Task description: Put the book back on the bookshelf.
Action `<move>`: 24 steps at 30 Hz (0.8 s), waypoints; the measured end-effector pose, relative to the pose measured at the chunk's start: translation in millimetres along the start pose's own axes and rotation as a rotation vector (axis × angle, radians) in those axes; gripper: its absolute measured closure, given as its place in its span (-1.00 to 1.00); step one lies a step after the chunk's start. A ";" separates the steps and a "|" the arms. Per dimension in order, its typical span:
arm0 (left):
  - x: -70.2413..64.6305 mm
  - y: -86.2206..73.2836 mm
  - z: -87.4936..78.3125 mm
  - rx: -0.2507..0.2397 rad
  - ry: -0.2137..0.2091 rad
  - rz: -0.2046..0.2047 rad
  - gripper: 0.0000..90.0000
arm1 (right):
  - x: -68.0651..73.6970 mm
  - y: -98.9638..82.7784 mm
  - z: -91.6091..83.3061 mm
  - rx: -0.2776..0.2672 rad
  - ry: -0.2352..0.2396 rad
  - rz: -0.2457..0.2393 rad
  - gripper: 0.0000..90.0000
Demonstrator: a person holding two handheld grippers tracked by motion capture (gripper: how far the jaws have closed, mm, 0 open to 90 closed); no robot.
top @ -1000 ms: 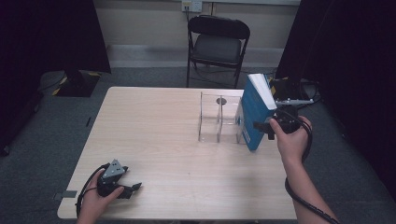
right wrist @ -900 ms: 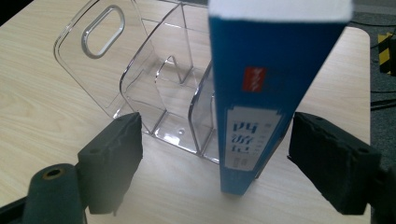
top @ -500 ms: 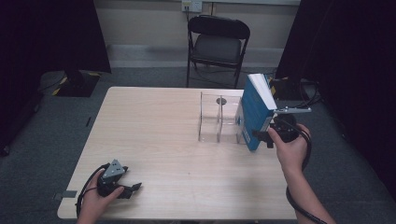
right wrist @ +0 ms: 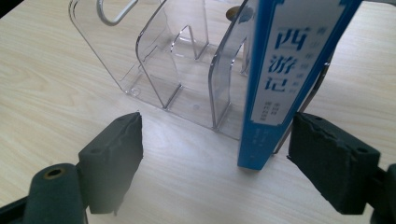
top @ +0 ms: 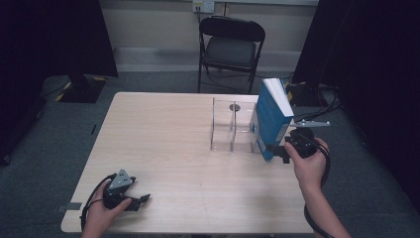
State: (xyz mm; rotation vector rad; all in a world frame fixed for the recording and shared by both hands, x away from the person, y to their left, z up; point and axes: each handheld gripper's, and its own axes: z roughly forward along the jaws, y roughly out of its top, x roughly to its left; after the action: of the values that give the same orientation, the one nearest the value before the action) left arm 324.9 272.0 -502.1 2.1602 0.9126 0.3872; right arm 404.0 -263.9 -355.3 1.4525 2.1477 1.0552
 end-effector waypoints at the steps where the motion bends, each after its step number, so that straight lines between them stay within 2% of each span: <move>1: 0.0 0.0 0.0 0.000 0.000 0.000 -0.69 | 0.2 -1.8 0.1 0.001 0.002 0.000 -0.62; 7: 0.0 0.0 0.0 0.000 0.000 0.000 -0.69 | 3.3 -6.4 0.2 0.000 0.024 -0.009 -0.63; 15: 0.0 0.0 0.0 0.000 0.000 0.000 -0.70 | 7.7 -15.7 2.9 0.011 0.044 -0.057 -0.65; 24: 0.0 0.0 0.0 0.000 0.000 0.000 -0.69 | 12.7 -23.2 6.1 0.025 0.061 -0.084 -0.65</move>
State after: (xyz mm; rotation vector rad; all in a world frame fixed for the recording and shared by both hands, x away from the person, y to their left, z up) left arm 324.9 272.0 -502.1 2.1602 0.9125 0.3872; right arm 387.6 -254.7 -374.9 1.3444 2.2506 1.0588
